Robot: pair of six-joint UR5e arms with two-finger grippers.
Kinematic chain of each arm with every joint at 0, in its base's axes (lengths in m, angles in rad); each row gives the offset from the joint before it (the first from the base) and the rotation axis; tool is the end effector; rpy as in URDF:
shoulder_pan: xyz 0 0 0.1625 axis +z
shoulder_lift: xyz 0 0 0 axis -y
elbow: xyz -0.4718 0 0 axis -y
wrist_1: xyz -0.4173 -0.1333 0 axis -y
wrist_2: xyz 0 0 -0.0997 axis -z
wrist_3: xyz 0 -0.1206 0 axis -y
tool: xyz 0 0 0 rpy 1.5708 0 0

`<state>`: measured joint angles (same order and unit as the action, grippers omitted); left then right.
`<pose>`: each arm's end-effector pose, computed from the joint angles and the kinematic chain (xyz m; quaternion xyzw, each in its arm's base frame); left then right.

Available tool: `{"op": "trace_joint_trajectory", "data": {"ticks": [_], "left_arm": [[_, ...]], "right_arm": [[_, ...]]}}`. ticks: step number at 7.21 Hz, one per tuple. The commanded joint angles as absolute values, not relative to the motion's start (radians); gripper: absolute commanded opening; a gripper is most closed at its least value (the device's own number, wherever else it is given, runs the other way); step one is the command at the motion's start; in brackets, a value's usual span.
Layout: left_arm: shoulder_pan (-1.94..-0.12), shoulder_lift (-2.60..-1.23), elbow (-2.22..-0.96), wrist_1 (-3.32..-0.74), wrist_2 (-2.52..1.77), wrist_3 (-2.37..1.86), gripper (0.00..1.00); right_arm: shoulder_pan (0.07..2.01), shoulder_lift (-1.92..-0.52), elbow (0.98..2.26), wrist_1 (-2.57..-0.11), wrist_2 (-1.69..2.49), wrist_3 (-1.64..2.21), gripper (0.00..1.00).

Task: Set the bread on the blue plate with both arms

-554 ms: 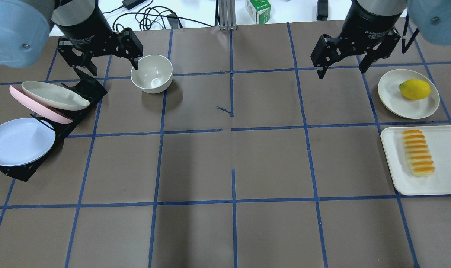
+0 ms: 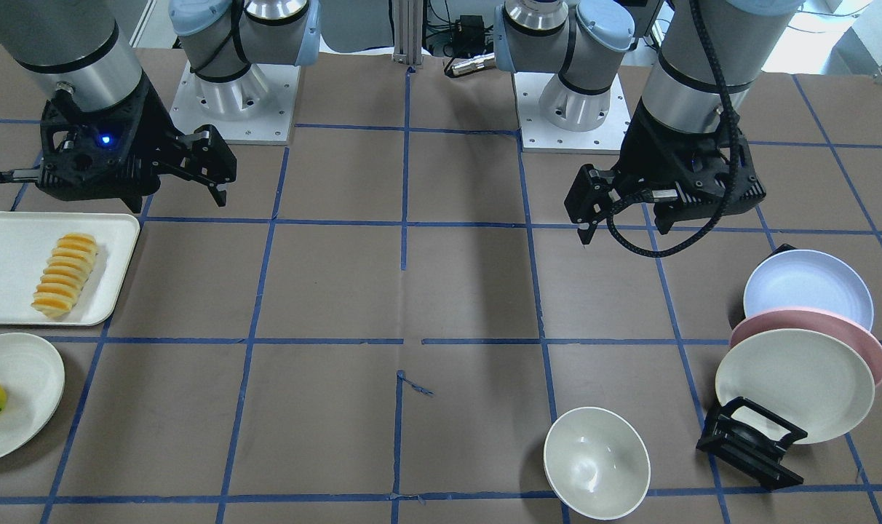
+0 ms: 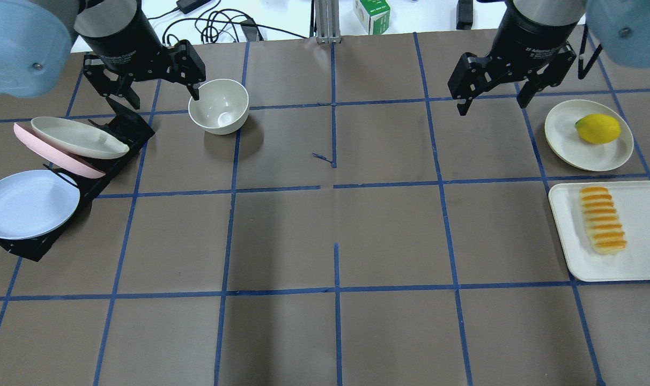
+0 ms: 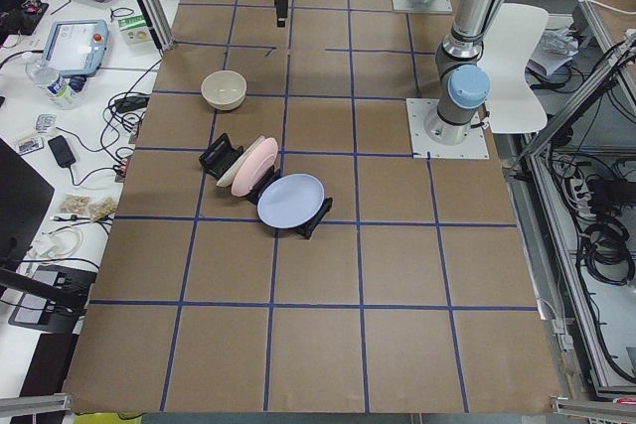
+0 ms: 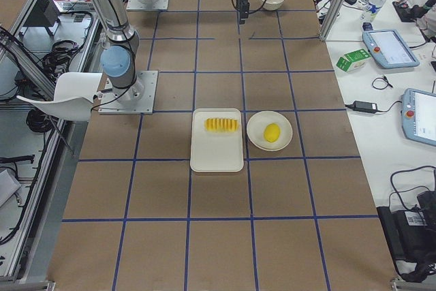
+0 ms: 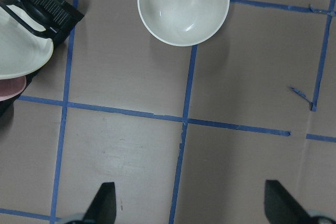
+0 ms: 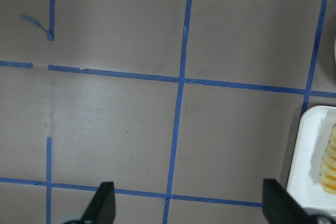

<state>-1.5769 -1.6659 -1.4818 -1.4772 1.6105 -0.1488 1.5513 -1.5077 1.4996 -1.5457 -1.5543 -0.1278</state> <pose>-0.1320 -0.5711 0.5183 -0.0721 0.9962 -0.0451 0.0164 0.1246 -0.5472 0.5145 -0.0541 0.9985 0.0079 0.0089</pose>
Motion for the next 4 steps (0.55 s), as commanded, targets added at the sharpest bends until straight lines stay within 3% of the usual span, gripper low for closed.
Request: {"op": "trace_joint_trajectory", "data": {"ticks": [1, 4], "left_arm": [[-1.577, -1.666, -1.482, -1.477, 1.609, -0.156, 1.0], [-1.577, -1.666, -1.482, -1.477, 1.608, -0.161, 1.0]], "right_arm": [[1.542, -1.506, 1.511, -1.542, -1.557, -0.13, 1.0], [1.539, -1.512, 1.517, -1.526, -1.591, -0.127, 1.0]]}}
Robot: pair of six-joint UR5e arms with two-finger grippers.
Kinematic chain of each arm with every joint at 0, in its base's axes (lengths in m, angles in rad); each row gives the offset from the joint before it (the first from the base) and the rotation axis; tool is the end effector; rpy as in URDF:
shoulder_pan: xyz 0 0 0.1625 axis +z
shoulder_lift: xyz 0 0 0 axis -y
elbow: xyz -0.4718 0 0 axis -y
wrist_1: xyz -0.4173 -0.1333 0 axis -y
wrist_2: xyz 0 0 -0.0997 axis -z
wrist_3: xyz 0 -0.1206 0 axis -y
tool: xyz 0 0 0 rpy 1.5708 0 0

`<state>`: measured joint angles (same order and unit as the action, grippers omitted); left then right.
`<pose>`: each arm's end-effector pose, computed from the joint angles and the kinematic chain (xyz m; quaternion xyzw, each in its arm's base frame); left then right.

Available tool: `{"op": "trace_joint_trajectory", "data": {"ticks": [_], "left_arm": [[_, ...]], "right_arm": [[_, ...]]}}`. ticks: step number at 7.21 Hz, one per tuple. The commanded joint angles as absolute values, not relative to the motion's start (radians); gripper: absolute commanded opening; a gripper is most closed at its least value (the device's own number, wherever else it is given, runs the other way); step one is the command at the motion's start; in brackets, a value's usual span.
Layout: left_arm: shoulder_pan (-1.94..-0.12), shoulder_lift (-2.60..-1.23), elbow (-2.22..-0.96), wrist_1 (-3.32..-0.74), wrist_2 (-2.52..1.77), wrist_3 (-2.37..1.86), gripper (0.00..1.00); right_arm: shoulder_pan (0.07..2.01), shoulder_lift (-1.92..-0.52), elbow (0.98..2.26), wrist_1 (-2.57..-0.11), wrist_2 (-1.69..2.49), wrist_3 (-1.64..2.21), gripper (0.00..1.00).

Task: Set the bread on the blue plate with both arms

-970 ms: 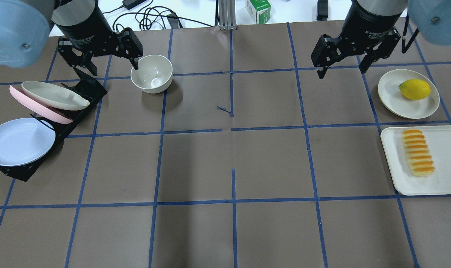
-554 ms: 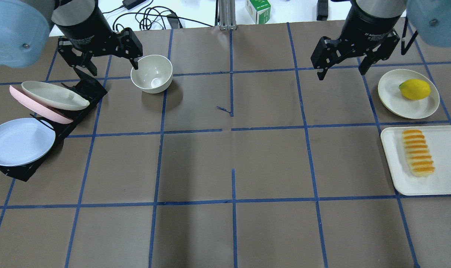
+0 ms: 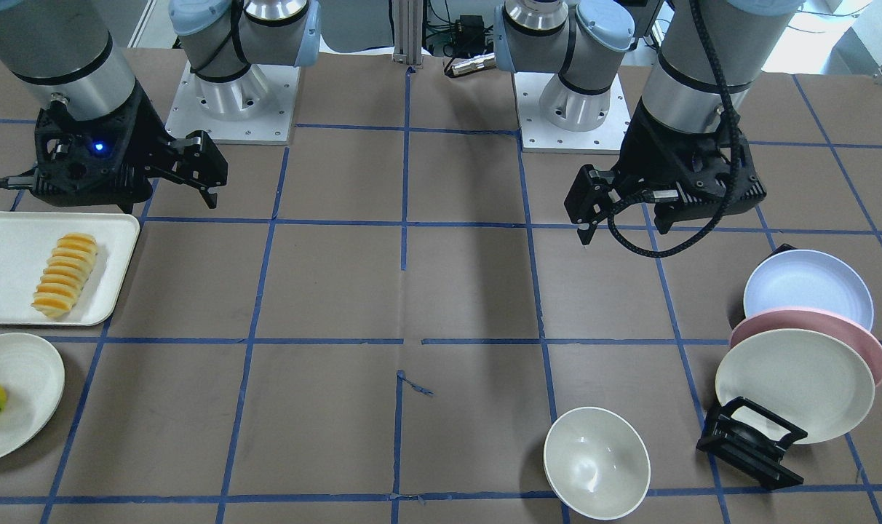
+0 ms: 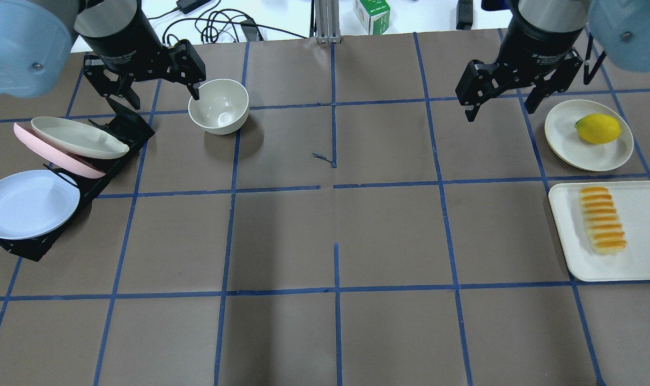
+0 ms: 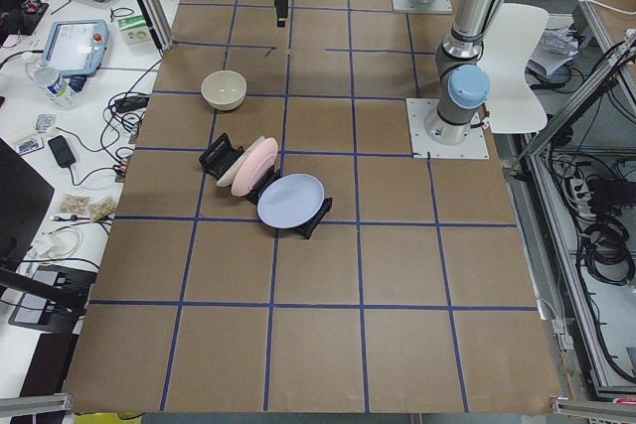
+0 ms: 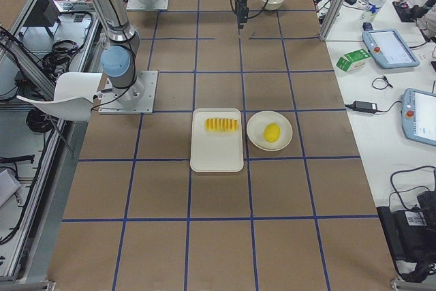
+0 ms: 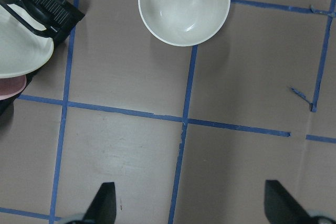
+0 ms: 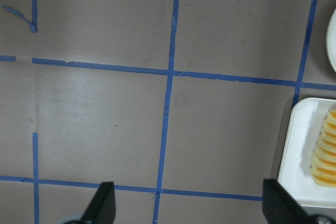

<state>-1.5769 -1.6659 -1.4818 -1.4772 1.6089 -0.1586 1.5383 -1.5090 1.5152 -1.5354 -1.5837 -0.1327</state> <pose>-0.1322 -0.5711 0.5183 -0.0769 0.9959 -0.0451 0.0154 0.1141 -0.5450 0.5062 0.0502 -0.9985 -0.0213 0.0047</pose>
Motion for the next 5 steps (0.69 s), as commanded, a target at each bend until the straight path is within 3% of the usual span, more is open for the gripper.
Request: {"op": "trace_joint_trajectory", "data": {"ticks": [1, 5], "left_arm": [[-1.577, -1.666, -1.482, -1.477, 1.606, -0.161, 1.0], [-1.578, -1.663, -1.482, -1.477, 1.605, -0.166, 1.0]], "right_arm": [[1.539, -1.516, 1.517, -1.523, -1.591, -0.126, 1.0], [1.537, -1.508, 1.517, -1.545, -1.589, -0.137, 1.0]]}}
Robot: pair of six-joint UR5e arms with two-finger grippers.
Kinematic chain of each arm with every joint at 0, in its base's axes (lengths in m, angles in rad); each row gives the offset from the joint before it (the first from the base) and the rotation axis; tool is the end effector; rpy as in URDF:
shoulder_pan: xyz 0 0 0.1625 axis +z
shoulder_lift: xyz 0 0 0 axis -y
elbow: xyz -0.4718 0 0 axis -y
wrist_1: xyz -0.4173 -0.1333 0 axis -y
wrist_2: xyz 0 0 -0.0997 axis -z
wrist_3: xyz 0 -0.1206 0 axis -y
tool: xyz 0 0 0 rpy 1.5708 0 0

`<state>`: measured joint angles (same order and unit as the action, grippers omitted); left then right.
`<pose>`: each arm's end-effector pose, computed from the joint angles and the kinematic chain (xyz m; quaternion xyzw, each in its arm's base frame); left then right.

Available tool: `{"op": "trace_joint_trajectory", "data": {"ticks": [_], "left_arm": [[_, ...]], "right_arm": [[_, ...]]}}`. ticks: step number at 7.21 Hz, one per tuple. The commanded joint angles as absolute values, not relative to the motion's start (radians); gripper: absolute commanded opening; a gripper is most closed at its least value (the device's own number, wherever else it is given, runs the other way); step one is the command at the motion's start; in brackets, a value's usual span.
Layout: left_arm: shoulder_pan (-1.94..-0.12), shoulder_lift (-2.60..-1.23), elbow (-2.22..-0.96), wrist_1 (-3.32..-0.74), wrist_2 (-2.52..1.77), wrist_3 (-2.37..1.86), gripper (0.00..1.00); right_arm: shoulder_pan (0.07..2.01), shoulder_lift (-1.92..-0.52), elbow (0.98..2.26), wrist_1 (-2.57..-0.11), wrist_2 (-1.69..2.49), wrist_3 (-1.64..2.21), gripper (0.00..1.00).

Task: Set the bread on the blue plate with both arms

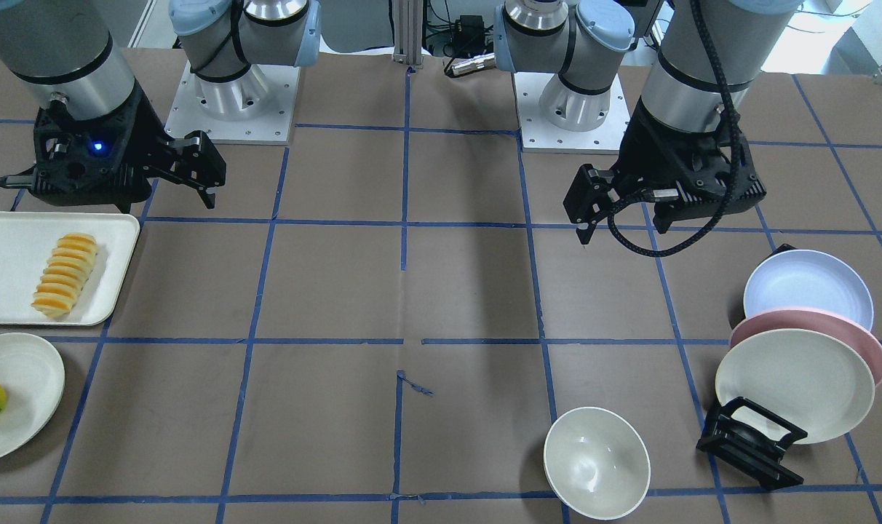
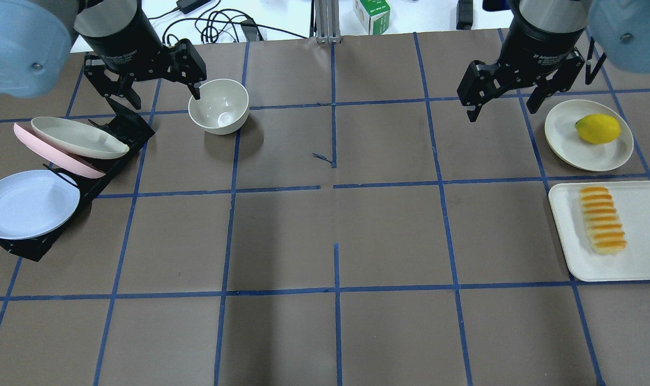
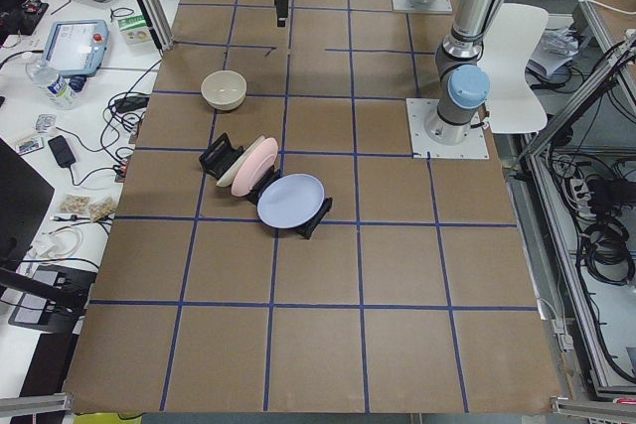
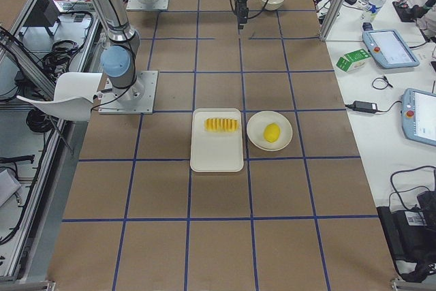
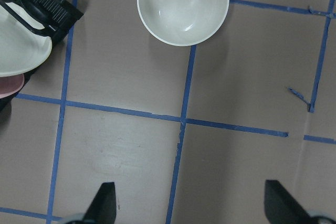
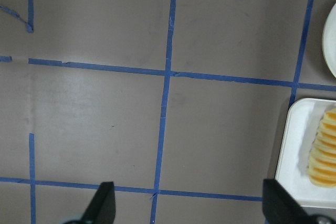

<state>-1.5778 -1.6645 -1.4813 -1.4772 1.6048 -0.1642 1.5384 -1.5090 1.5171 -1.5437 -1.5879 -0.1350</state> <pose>-0.1332 -0.5706 0.5193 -0.0792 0.9957 -0.0460 0.0131 0.1136 -0.5458 0.5060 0.0514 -0.9985 -0.0182 0.0070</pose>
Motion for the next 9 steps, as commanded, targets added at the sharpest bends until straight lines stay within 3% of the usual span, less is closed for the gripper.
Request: {"op": "trace_joint_trajectory", "data": {"ticks": [1, 5, 7, 9], "left_arm": [[-1.578, -1.663, -1.482, -1.477, 1.609, -0.166, 1.0], [-1.522, -1.649, -1.482, -1.477, 1.624, -0.158, 1.0], [-1.401, -1.615, -1.482, -1.477, 1.628, -0.153, 1.0], [-1.208, -1.609, -1.482, -1.477, 1.625, -0.083, 1.0]], "right_arm": [[1.536, -1.508, 1.528, -1.546, -1.591, -0.138, 1.0], [1.402, -1.516, 1.597, -1.543, -1.592, -0.182, 1.0], [1.366, -1.514, 1.611, -1.56, -1.672, -0.21, 1.0], [1.248, -1.514, 1.734, -1.679, -1.671, -0.248, 1.0]]}}
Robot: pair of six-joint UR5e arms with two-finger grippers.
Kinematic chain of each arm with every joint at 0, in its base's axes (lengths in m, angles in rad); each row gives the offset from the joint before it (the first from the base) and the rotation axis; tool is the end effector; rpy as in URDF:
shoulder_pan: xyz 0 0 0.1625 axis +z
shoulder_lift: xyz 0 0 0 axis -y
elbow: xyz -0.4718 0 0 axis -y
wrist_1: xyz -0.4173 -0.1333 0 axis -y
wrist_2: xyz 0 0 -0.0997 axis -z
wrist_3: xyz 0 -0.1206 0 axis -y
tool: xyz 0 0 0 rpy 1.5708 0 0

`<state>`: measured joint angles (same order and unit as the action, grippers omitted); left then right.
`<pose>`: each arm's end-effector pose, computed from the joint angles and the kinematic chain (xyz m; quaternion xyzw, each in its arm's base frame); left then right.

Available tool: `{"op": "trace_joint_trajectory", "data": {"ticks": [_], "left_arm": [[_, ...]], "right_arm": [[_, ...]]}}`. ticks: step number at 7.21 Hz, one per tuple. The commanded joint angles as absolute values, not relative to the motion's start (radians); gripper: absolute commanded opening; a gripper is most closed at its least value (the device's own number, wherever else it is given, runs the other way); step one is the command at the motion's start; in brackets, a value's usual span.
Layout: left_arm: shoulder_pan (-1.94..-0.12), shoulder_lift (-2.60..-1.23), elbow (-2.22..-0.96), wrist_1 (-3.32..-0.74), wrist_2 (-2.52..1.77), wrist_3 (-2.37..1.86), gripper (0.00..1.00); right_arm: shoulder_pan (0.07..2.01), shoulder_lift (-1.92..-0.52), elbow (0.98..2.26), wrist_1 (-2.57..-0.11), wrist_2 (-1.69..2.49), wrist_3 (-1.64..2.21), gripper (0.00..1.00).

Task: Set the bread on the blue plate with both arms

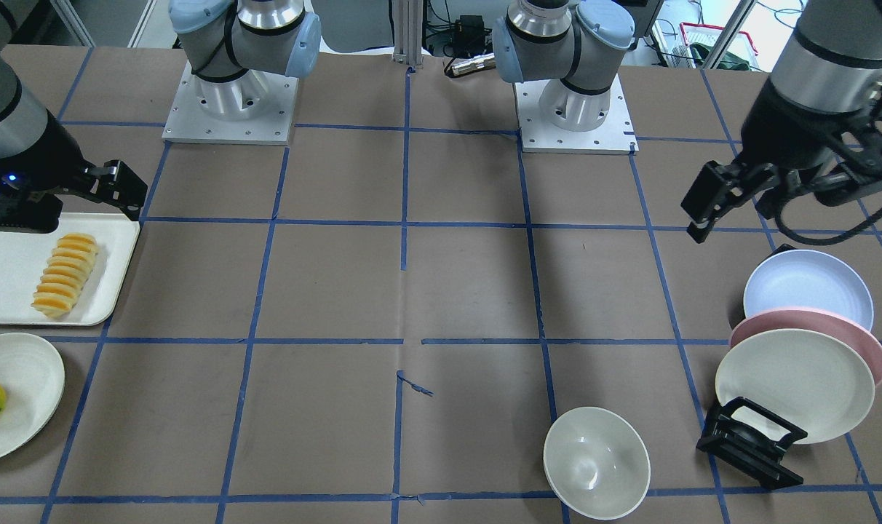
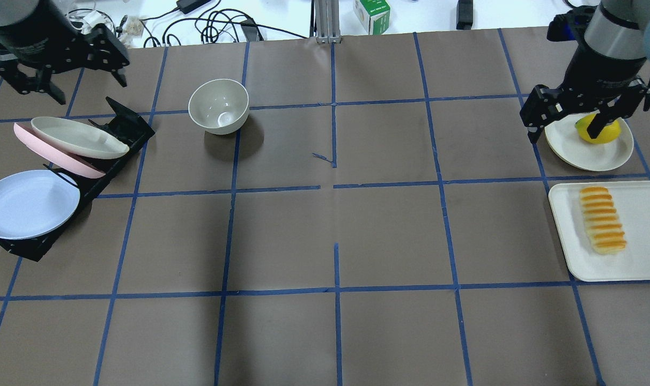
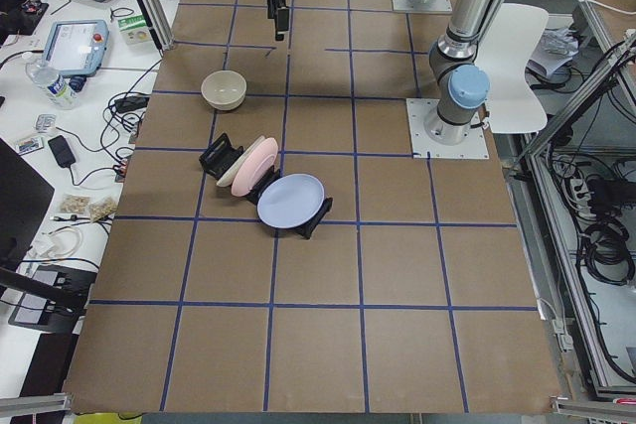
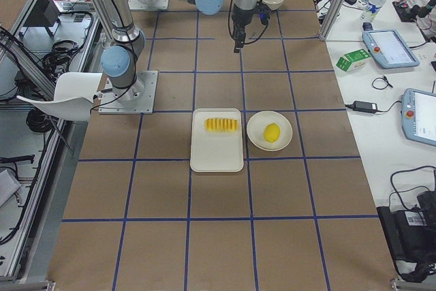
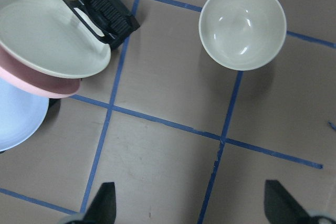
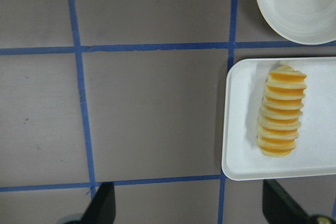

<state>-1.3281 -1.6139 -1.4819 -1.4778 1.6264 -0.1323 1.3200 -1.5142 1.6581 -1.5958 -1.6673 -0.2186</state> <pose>0.0099 -0.5668 0.5475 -0.1878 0.9794 -0.0677 0.0315 -0.0123 -0.5382 0.4427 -0.0132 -0.9970 -0.0689 0.0330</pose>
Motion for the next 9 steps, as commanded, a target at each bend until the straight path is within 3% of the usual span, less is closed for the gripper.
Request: {"op": "trace_joint_trajectory", "data": {"ticks": [1, 3, 7, 9], "left_arm": [[-1.109, -1.611, -1.47, -1.476, 1.624, -0.078, 1.0], [-0.947, -1.65, -1.482, -1.463, 1.62, -0.072, 1.0], [-0.844, -1.805, -1.526, -1.46, 1.71, -0.066, 1.0], [-0.801, -1.874, -1.539, -1.398, 1.784, -0.069, 1.0]], "right_arm": [[1.145, -1.509, 1.841, -1.784, -1.667, -0.364, 1.0], [0.99, -1.465, 2.033, -2.088, -1.658, -0.472, 1.0], [0.967, -1.336, 2.057, -2.239, -1.667, -0.497, 1.0], [0.966, -1.321, 2.06, -2.275, -1.664, -0.569, 0.95]]}}
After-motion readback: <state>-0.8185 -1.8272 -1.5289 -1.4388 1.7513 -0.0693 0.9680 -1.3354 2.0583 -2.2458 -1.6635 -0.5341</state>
